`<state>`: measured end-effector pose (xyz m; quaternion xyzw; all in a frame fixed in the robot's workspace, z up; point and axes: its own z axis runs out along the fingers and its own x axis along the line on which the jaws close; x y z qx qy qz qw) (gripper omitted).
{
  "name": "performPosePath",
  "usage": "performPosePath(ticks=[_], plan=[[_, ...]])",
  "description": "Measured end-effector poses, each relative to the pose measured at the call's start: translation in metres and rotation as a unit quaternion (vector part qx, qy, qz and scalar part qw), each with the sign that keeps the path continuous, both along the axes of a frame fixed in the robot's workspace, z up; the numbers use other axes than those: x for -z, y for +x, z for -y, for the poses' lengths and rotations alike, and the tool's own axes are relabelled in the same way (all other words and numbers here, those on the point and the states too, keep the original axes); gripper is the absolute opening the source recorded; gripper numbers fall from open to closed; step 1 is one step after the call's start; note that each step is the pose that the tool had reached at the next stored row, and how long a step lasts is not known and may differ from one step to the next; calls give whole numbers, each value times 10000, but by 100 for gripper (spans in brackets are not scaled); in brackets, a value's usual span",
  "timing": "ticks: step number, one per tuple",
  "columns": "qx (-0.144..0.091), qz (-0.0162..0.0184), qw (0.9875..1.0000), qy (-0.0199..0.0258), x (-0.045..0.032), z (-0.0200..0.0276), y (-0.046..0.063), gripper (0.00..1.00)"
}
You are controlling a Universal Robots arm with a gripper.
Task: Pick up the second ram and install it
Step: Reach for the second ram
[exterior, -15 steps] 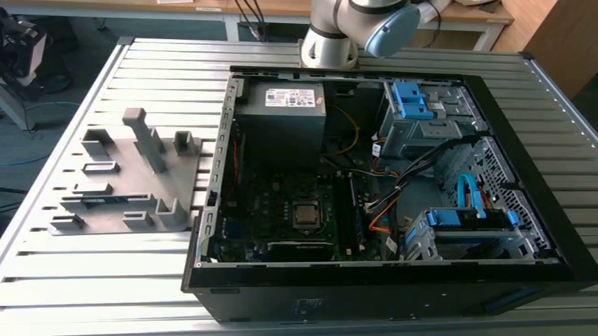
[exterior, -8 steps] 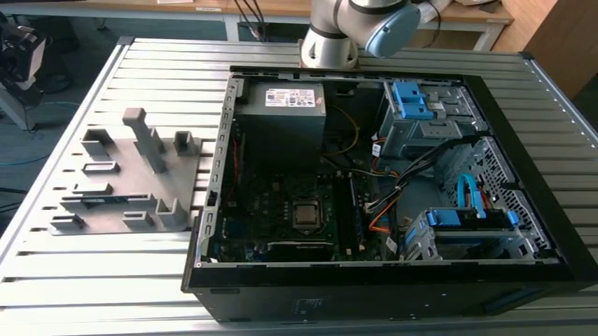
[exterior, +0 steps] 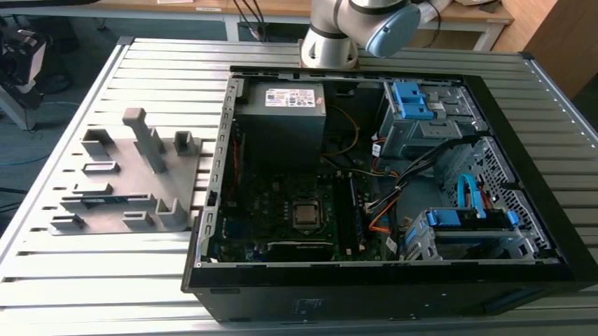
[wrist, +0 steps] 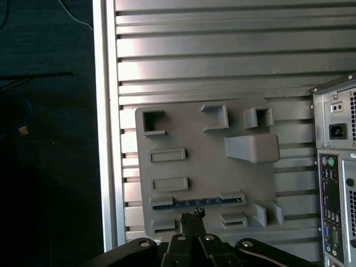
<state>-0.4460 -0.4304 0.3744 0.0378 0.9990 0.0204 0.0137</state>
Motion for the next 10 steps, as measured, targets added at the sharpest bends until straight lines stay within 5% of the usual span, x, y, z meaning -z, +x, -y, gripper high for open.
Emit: performPosePath(ticks=[10], plan=[[0, 1, 10000, 1, 38, 18, -9, 10]])
